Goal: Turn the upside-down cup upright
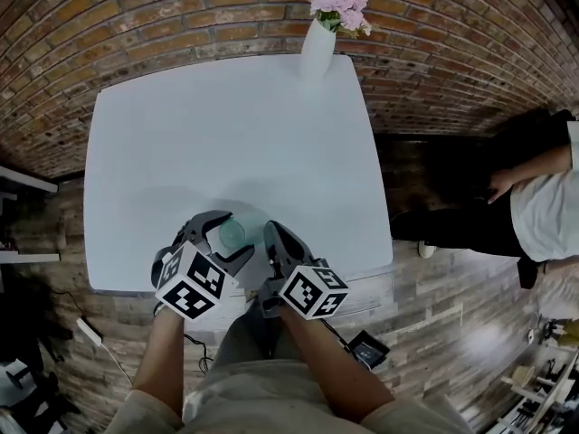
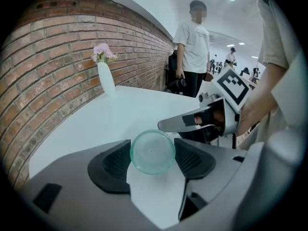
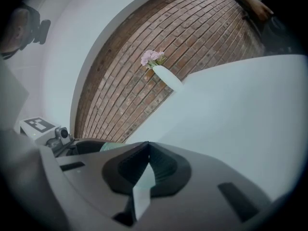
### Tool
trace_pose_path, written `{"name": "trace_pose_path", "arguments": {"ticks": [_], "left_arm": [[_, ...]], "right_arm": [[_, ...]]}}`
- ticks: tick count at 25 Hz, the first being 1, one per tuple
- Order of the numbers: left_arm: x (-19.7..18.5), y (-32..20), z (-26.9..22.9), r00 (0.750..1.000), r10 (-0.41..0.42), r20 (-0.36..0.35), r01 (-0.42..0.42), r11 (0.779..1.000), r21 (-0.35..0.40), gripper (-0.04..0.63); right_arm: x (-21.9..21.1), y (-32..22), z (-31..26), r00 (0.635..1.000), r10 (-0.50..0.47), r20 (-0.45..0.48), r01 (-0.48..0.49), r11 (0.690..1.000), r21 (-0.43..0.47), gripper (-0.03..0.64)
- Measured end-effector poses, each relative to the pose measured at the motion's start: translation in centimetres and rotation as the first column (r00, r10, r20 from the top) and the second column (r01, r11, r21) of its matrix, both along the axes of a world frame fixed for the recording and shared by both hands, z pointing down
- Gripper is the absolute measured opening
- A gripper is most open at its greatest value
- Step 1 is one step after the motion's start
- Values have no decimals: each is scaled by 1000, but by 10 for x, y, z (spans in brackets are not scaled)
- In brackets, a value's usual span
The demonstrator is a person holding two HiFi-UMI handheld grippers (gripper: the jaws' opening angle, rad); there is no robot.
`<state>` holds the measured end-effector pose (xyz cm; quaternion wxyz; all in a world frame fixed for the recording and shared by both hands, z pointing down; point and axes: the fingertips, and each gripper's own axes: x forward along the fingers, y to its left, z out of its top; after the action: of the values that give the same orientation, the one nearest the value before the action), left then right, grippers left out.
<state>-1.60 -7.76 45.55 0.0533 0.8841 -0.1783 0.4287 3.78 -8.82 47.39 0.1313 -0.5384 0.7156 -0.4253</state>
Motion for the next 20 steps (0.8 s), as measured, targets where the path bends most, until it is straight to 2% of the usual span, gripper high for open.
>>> {"name": "trace_pose_path", "arguments": {"ticks": [12,20], "left_arm": [[19,-2,8,999,36,-7,-37,999,-27,281],[25,-6,8,999,46,-18,-46,999,-10,281]], "right_arm": [[3,-2,11,1000,3,1,-3,1000,-31,8],[7,-4,13,1000,4,-22,-6,999,-50,8]]}}
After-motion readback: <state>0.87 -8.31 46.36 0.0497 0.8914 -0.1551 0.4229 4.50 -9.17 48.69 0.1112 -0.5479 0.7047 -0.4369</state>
